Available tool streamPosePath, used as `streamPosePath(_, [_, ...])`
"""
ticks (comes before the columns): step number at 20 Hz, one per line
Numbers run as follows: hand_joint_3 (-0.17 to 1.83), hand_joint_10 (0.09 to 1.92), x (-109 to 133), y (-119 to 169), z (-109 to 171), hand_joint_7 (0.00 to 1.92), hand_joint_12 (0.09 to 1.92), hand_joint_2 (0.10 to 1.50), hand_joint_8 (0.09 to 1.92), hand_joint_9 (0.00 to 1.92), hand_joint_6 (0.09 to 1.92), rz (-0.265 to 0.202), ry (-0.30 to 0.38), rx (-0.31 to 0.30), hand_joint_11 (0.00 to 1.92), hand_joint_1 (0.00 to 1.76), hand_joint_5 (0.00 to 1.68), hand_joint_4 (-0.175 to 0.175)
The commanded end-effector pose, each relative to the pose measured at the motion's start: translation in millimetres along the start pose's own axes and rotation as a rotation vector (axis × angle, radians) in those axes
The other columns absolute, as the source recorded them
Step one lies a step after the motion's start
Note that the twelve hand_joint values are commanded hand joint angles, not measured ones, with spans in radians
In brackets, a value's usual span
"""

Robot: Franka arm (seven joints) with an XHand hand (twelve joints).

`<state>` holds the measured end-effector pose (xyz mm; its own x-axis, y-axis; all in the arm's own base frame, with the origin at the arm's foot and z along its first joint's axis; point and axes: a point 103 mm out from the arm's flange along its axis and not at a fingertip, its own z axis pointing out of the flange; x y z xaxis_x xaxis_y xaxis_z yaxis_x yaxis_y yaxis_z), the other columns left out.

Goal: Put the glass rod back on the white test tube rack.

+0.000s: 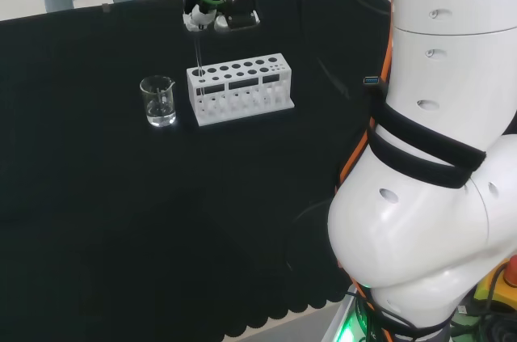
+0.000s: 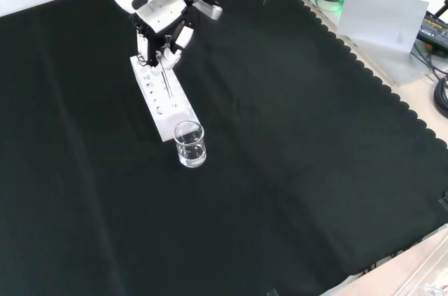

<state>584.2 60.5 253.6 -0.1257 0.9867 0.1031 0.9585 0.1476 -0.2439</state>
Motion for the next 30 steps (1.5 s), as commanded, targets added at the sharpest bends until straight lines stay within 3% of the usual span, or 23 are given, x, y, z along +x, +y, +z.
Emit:
streamPosePath(1, [-0.17,0.94,-1.9,-2.4,1.9,1.13,0.78,1.13,1.09,1.68,0.44,-0.004,0.018,0.000,1.73,1.30,1.17,-0.175])
streamPosePath(4, [-0.17,0.93,-2.7,-4.2,-0.6,1.17,0.79,1.12,1.02,1.70,0.43,-0.012,0.027,0.013,1.73,1.30,1.18,-0.175])
streamPosePath(7, [-0.17,0.86,-3.1,-5.9,-3.9,1.33,0.76,1.07,0.60,1.72,0.63,-0.017,0.025,0.036,1.77,1.35,1.08,-0.175])
streamPosePath(8, [-0.17,0.84,-3.0,-6.4,-4.9,1.28,0.76,1.01,0.58,1.72,0.73,-0.020,0.022,0.045,1.79,1.37,0.97,-0.175])
streamPosePath(11, [-0.17,0.79,-2.9,-8.6,-7.2,1.05,0.83,0.92,0.75,1.72,0.92,-0.021,0.011,0.055,1.82,1.41,0.68,-0.175])
streamPosePath(15, [-0.17,0.78,-1.9,-10.9,-10.1,0.90,0.89,0.88,0.78,1.72,0.89,-0.024,0.008,0.063,1.85,1.43,0.49,-0.175])
streamPosePath(30, [-0.17,0.76,-14.6,-33.2,-40.1,0.83,0.94,0.87,0.76,1.72,0.82,-0.015,0.028,0.039,1.88,1.45,0.45,-0.175])
